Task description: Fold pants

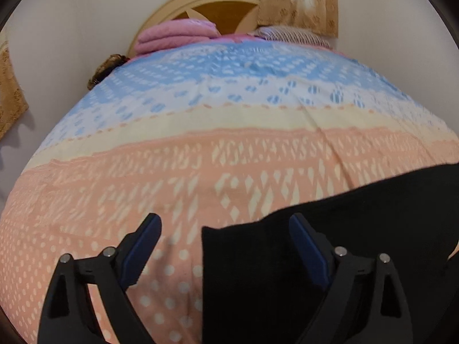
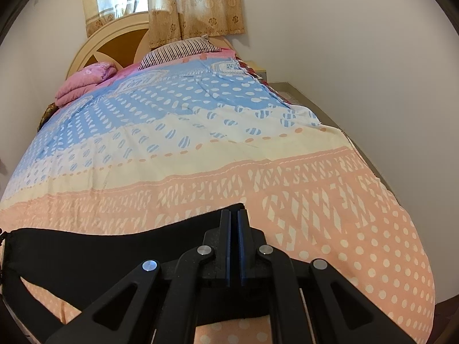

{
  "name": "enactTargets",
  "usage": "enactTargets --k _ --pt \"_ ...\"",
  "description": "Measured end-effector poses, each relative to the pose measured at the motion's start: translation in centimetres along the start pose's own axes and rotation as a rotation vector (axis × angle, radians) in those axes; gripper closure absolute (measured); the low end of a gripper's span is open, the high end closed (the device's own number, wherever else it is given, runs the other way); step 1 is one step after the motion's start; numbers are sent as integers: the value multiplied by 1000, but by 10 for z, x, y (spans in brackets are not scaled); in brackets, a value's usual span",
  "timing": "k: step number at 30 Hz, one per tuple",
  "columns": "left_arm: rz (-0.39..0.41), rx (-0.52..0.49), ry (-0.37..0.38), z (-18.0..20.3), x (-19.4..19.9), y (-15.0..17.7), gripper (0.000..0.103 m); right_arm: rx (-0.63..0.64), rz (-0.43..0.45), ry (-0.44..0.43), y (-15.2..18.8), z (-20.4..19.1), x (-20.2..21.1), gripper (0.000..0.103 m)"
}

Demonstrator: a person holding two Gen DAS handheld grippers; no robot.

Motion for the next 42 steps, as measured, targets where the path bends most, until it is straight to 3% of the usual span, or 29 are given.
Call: enactTargets --k 4,6,10,14,18,27,34,42 --pt "-91 44 59 -4 -19 9 49 0 -11 10 3 -2 -9 99" --pt "-89 60 87 -5 -19 8 52 1 -16 10 4 -3 -13 99" --pt "-93 39 115 4 -17 6 82 -1 -22 11 5 -7 -18 99" --pt "-70 -3 89 12 -9 3 85 16 -7 21 4 -12 -12 99" --pt "-34 -6 109 10 6 -3 85 35 31 48 -1 -13 3 99" --pt "59 -49 144 15 48 -11 85 -45 136 47 -6 18 49 99" --pt "160 -50 194 18 83 3 85 -117 256 -6 30 52 98 99" --pt "276 -59 280 27 127 53 85 -198 282 -37 94 86 122 99"
Point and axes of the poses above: each gripper's, at about its wrist camera, not at the fingertips, and x roughly against the way its jaws point, z to its right, y to its underside, the point moved 4 cm from there along -x, roughly the way its jaws point, and after that the axes turned 15 degrees about y, right-handed, at the moved point
